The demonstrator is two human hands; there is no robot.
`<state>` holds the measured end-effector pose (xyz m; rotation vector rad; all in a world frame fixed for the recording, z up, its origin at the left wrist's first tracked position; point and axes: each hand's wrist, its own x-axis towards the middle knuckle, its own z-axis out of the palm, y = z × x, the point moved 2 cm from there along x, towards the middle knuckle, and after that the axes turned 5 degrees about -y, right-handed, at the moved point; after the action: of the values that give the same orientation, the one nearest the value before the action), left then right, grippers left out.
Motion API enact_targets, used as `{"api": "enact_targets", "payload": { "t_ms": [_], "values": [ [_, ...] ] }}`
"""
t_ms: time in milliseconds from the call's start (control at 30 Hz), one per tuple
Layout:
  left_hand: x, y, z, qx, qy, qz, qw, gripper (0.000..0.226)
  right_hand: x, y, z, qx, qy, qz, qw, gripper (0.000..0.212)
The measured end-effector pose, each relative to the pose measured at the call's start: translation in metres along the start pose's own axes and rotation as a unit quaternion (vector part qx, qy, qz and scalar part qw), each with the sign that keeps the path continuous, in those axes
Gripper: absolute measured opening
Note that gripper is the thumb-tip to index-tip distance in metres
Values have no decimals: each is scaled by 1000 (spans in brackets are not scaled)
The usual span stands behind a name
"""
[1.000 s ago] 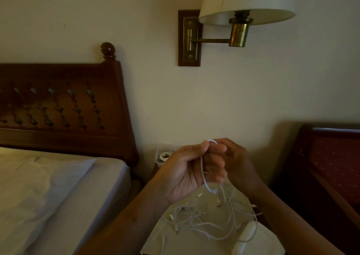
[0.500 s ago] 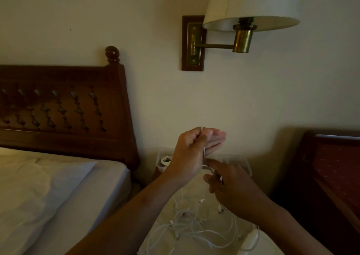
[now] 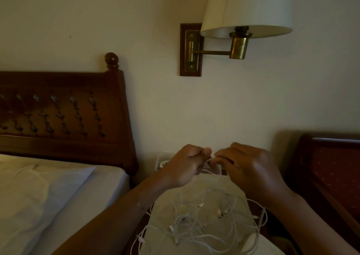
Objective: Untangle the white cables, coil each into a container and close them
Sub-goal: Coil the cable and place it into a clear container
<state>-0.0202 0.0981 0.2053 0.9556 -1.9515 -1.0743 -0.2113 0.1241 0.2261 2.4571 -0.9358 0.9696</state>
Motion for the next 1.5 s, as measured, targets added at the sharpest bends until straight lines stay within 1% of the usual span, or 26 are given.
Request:
{"api": "enact_targets", "payload": {
  "t_ms": [67,133,200,233,300,367,400,433,467,500,567,700,800,833,900,933,1000,1067,1133,1167,1200,1267,1300,1333,1400,1500],
  "values": [
    [-4,0,-2,-114,-60,-10,992,53,2,5,-1,-5,31,-24,999,14],
    [-8,2,-2,-218,-116,-19,969,51,5,7,0,27,60,-13,998,13],
    [-12,5,-1,-313,-151,-3,938,47,9,7,4,83,89,30,992,13],
    [-14,8,1,-352,-157,8,923,44,10,6,6,139,106,73,982,15],
    [-18,14,6,-419,-155,33,894,37,9,-2,15,278,111,170,939,24],
    [-19,21,13,-483,-136,68,862,30,7,-19,25,396,75,227,887,28],
    [-18,24,16,-510,-122,83,847,29,5,-27,29,426,62,229,873,32],
    [-18,26,18,-530,-104,93,836,30,2,-35,32,429,55,221,874,37],
    [-17,27,20,-540,-82,97,832,30,-1,-41,35,409,50,217,885,44],
    [-16,28,20,-543,-58,99,832,30,-5,-45,38,379,39,222,898,47],
    [-14,29,17,-526,-21,106,844,30,-10,-51,43,336,8,238,912,41],
    [-11,31,13,-423,15,121,898,31,-13,-57,34,292,-50,220,929,38],
    [-6,30,9,-302,48,127,944,30,-13,-62,28,235,-147,215,936,18],
    [-5,30,7,-247,60,120,960,30,-13,-64,27,212,-172,215,938,20],
    [-3,27,2,-124,76,87,986,28,-12,-66,23,178,-196,211,941,25],
    [-3,24,2,-68,73,70,993,27,-10,-66,18,167,-198,204,944,24],
    [-2,18,4,-9,40,46,998,28,-2,-59,7,135,-197,185,953,17],
    [-3,13,8,-20,1,44,999,32,5,-49,-5,107,-172,164,965,15],
    [-2,9,11,-88,-20,38,995,36,11,-42,-16,87,-155,115,977,12],
    [-2,8,10,-125,-26,28,991,37,13,-41,-20,75,-165,83,980,11],
    [-2,7,9,-155,-37,20,987,41,14,-38,-21,67,-181,51,980,15],
    [-4,3,6,-186,-73,16,980,51,16,-28,-25,75,-204,30,976,30],
    [-5,1,5,-206,-89,14,974,53,19,-24,-27,79,-200,18,976,35],
    [-6,0,4,-232,-100,7,967,52,21,-20,-30,76,-184,0,980,34],
    [-8,-1,7,-262,-123,-8,957,52,25,-13,-31,72,-134,-42,987,24],
    [-9,1,14,-262,-145,13,954,53,30,1,-26,94,-63,-60,992,30]
  ]
}}
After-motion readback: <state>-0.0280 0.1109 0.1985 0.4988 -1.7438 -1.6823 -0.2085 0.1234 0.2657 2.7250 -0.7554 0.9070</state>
